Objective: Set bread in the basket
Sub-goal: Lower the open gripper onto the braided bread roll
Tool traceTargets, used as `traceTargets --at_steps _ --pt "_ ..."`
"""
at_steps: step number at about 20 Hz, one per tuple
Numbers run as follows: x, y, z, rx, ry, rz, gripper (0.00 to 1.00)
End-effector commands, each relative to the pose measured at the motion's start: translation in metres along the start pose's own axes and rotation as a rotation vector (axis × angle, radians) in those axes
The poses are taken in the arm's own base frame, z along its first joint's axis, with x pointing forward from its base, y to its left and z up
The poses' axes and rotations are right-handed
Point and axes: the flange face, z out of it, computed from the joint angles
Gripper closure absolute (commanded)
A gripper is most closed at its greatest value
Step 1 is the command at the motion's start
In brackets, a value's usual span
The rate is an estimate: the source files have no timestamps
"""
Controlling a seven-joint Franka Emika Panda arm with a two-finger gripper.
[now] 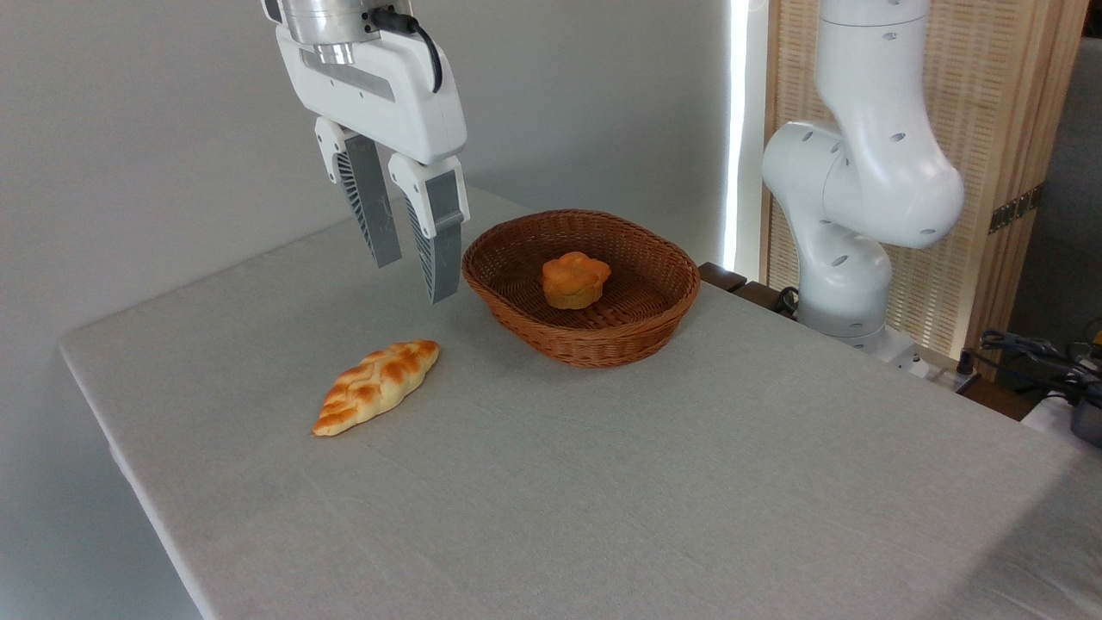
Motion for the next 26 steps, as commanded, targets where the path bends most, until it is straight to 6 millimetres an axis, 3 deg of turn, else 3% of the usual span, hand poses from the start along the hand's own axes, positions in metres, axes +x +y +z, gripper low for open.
traceTargets --at_steps 1,9,12,16,20,24,26 --pt "-0.002 0.001 0.012 -0.008 -0.016 -0.006 0.00" --pt "0.006 0.002 0.031 0.007 0.007 0.003 0.00" --pt "0.028 0.030 0.052 0.003 0.033 0.041 0.00" --pt "0.052 0.056 0.085 -0.044 0.131 -0.070 0.00" --pt "0.074 0.099 0.131 -0.045 0.152 -0.124 0.00" --pt "0.083 0.131 0.174 -0.040 0.166 -0.192 0.00" --pt "0.080 0.133 0.186 -0.034 0.167 -0.191 0.00"
